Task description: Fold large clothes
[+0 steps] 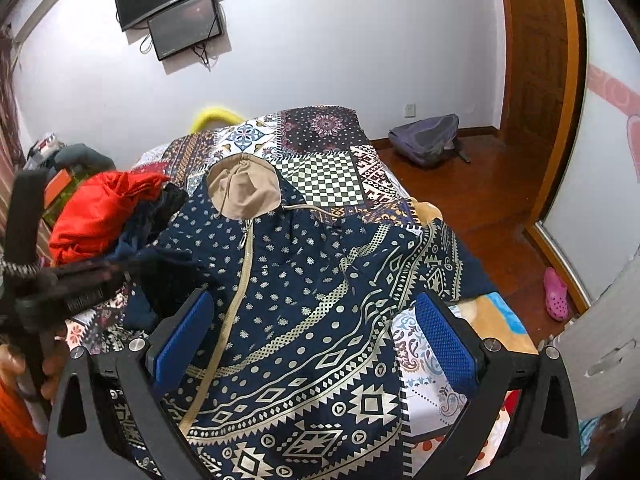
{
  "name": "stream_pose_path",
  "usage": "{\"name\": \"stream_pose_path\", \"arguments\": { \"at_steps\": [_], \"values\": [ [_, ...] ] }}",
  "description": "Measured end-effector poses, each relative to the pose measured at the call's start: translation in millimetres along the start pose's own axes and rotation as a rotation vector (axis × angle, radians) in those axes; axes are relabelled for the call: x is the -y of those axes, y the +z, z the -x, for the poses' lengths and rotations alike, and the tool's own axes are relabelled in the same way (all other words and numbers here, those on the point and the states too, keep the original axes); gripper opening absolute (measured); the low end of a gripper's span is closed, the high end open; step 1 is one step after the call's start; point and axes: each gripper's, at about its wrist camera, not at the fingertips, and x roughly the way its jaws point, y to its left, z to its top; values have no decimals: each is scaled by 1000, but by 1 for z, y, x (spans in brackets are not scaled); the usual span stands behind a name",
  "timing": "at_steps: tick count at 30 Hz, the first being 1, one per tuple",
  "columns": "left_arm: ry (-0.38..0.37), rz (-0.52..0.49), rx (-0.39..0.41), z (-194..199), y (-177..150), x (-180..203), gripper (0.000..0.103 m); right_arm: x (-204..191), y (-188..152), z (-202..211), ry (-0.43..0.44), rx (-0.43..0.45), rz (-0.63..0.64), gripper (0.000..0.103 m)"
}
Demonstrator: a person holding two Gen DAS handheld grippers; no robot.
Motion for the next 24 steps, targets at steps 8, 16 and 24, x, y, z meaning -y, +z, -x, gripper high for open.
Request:
{"name": "stream_pose_path", "arguments": {
  "at_steps": [8, 16, 24],
  "values": [
    [34, -26, 1, 27, -15, -4, 43, -17, -2, -3, -31, 1, 67, 100],
    [194, 30, 202, 101, -27, -52, 73, -49, 11, -3, -37, 31, 176, 100],
    [343, 123, 143, 97, -69, -120, 84, -110, 12, -33, 30, -18, 367, 100]
  ]
}}
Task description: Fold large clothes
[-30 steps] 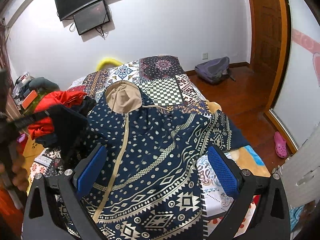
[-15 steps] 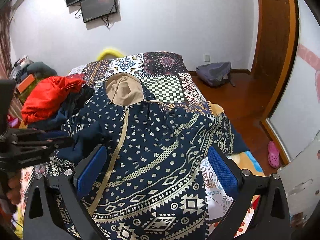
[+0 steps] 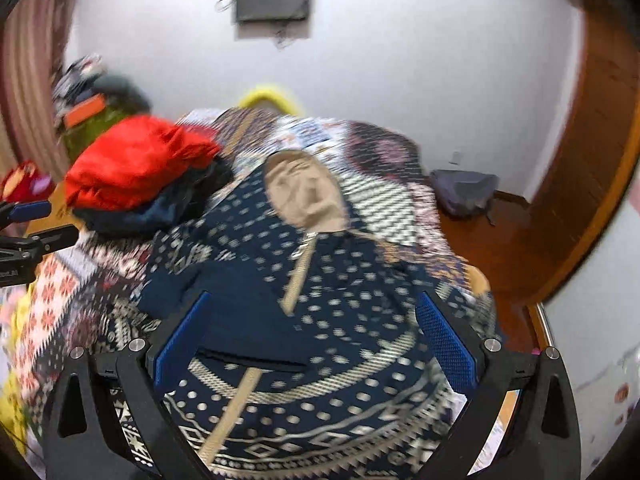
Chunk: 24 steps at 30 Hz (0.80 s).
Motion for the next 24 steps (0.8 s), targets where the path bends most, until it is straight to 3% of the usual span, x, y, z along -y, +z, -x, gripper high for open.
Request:
{"name": "stream_pose_path", "arguments": {
  "at_steps": [4, 9, 16, 19, 24],
  "values": [
    [36, 15, -78, -24, -28, -15, 84, -34, -1, -29, 28, -67, 127, 100],
    [21, 41, -172, -55, -60, -27, 84, -68, -8, -64, 76, -144, 249, 99],
    [11, 48, -230, -85, -76, -29, 84, -101, -10, -99, 153, -226, 338, 98],
    [-12, 48, -236, -95, -76, -28, 84, -111, -10, -110, 186, -248, 367, 92],
    [-49, 52, -257, -111, -74, -23, 84, -120, -15, -130, 261, -306, 375, 64]
  ]
}}
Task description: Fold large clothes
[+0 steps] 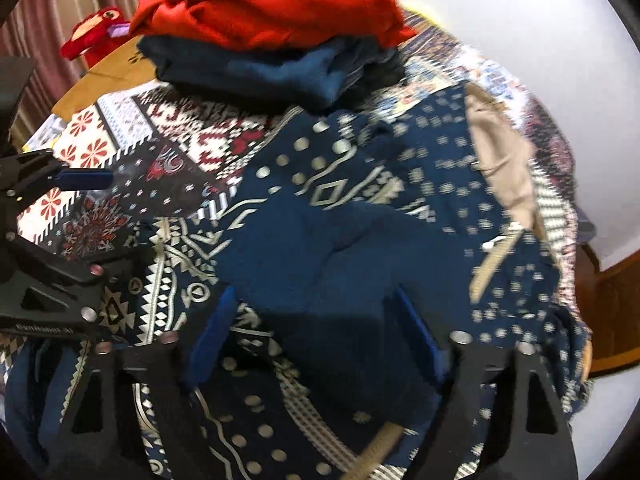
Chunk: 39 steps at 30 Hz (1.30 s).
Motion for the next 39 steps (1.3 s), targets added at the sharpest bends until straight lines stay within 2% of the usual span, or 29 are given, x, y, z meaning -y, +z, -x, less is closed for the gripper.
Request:
{"name": "stream_pose_path", "arguments": {
  "at_steps": [1, 5, 9, 14, 16, 19, 21, 23, 24, 27, 30, 32, 34, 36, 39],
  "values": [
    [-1, -6, 4, -1, 1, 2, 84, 0, 0, -2, 9, 2, 0, 61],
    [-16, -17, 12, -4, 3, 7, 84, -1, 0, -9, 35, 16, 2, 31],
    [-32, -31, -5, -10, 10, 18, 84, 5, 2, 0, 25, 51, -29, 18],
    [-18, -55, 23, -13, 20, 34, 84, 24, 3, 29, 6, 126, -87, 16],
    [-24, -69, 30, -16, 25, 40, 80, 38, 3, 46, -14, 167, -120, 16],
    [-42, -77, 30, -23, 35, 49, 57, 62, 2, 75, -55, 234, -181, 15],
    [-52, -70, 33, -24, 40, 54, 33, 77, 0, 97, -77, 280, -224, 15],
    [-27, -63, 49, -24, 45, 58, 20, 95, -2, 120, -99, 329, -271, 15],
    [-19, -54, 58, -23, 47, 58, 18, 103, -4, 130, -114, 352, -294, 15],
    [-13, 11, 89, -18, 50, 47, 15, 125, -14, 157, -159, 409, -350, 15],
    [34, 91, 137, -6, 52, 27, 14, 141, -28, 176, -199, 445, -400, 15],
    [15, 144, 165, 2, 50, 8, 14, 152, -37, 182, -215, 456, -432, 15],
    [24, 172, 170, 4, 46, -1, 14, 162, -51, 182, -219, 453, -475, 15],
    [65, 167, 160, 1, 42, -1, 14, 168, -62, 177, -216, 436, -508, 15],
    [85, 149, 131, -5, 33, 1, 14, 173, -78, 161, -209, 380, -534, 15]
  ]
}}
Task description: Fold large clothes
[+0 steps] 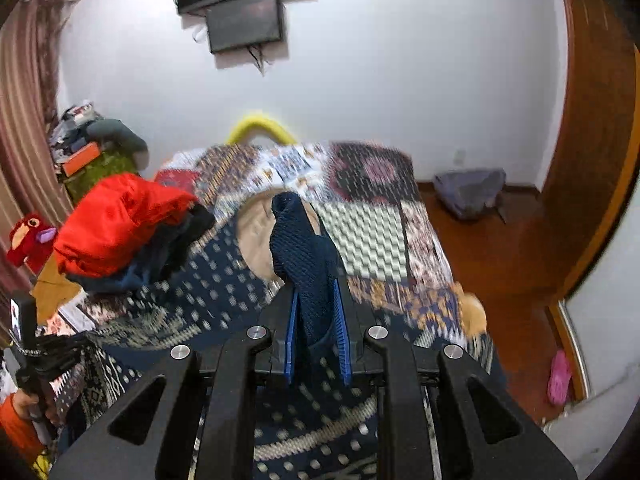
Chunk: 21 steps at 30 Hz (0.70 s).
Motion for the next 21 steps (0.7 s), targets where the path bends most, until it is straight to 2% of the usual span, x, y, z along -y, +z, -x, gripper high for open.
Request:
{"name": "stream_pose_path", "arguments": {
  "at_steps": [5, 8, 11, 21],
  "values": [
    [64, -60, -24, -7, -13, 10, 17, 14, -35, -29, -23, -132, -14, 12],
    [53, -43, -53, -3, -25, -6, 18, 26, -54, -36, -15, -194, -31, 12],
    [41, -31, -62, -4, -27, -10, 19, 34, -69, -40, -47, -239, -18, 13],
    [49, -58, -86, 2, -36, -14, 34, 39, -86, -28, -74, -272, 2, 13]
  ]
}}
